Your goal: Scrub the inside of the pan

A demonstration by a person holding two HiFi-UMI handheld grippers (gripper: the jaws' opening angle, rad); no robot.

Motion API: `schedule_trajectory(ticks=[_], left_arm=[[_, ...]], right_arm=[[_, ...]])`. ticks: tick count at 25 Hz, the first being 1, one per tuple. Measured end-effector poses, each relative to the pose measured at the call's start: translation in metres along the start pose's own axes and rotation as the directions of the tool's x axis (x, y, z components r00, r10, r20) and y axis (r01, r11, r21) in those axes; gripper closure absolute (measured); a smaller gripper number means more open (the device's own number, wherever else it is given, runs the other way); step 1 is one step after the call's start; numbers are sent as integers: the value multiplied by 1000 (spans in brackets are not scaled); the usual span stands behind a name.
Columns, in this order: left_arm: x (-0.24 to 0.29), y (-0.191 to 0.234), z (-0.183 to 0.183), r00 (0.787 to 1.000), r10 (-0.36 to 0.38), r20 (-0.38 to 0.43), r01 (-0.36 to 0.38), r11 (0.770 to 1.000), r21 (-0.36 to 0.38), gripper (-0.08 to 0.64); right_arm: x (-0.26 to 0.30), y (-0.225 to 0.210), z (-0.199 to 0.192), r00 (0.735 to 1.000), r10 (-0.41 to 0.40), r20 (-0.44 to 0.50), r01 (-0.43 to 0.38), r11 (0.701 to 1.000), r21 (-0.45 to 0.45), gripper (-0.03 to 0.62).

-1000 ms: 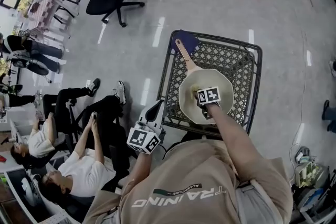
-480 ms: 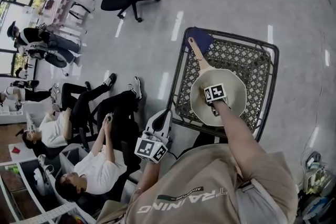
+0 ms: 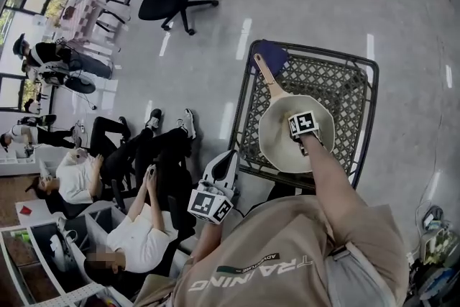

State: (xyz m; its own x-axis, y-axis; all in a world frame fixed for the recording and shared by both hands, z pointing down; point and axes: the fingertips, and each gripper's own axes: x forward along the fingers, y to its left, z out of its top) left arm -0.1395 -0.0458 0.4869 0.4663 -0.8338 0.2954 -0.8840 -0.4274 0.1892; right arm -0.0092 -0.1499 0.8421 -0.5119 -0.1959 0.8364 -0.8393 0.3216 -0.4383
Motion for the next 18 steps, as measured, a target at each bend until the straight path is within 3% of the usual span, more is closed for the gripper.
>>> schedule_trajectory(ticks=[8, 13, 18], left_arm=[[3, -12, 6, 999, -26, 24, 26, 1000, -1, 542], [5, -15, -1, 999, -39, 26, 39, 999, 0, 542], [4, -16, -1, 998, -55, 39, 56, 998, -15, 543]], right_arm=[[-25, -42, -6, 987, -157, -40, 157, 987, 15, 500], [-27, -61, -10, 944, -311, -112, 309, 951, -32, 500], [-39, -70, -16, 907, -387, -164, 370, 920, -127, 500]])
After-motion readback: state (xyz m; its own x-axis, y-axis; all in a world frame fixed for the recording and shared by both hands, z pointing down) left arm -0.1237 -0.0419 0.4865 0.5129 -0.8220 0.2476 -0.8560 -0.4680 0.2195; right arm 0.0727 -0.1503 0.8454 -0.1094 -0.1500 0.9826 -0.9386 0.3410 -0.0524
